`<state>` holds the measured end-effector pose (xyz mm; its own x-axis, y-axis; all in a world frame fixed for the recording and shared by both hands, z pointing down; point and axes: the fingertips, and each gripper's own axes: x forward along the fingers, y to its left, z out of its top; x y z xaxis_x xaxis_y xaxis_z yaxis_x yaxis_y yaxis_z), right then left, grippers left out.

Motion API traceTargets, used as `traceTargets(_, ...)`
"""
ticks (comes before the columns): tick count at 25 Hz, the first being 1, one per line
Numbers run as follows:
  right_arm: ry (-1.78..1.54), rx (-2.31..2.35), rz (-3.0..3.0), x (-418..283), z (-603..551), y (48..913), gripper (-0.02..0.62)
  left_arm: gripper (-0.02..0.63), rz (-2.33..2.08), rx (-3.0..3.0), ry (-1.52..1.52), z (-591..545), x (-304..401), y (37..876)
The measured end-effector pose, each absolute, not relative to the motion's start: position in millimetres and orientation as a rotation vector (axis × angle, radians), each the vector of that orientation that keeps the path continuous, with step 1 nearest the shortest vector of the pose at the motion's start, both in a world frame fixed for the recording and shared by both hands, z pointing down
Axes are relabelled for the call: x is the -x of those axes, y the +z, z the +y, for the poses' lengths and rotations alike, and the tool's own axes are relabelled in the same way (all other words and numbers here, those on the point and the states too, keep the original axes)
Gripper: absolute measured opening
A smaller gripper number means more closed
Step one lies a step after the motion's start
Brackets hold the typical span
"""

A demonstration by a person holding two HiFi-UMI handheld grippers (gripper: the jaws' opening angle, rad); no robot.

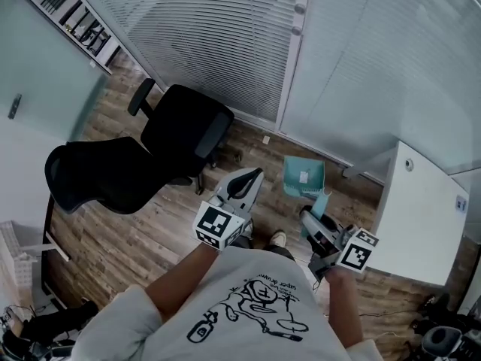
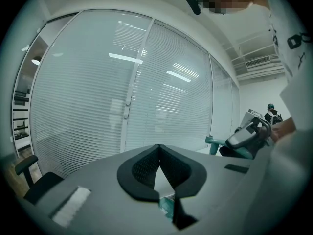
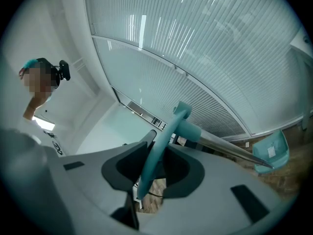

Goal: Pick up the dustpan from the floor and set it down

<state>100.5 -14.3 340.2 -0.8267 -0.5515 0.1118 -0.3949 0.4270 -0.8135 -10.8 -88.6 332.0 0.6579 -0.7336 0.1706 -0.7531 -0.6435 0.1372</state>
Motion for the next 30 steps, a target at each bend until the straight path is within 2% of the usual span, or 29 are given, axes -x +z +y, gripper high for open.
traceTargets(18, -1.394, 0.799, 2.480, -99, -19, 354, 0.084, -0.003, -1.206, -2.651, 0.180, -79, 10, 345)
traceTargets(30, -1.479, 0.793, 2.430, -95, -29, 407, 0.084, -0.003, -1.169, -2.619, 0.252, -68, 7, 377)
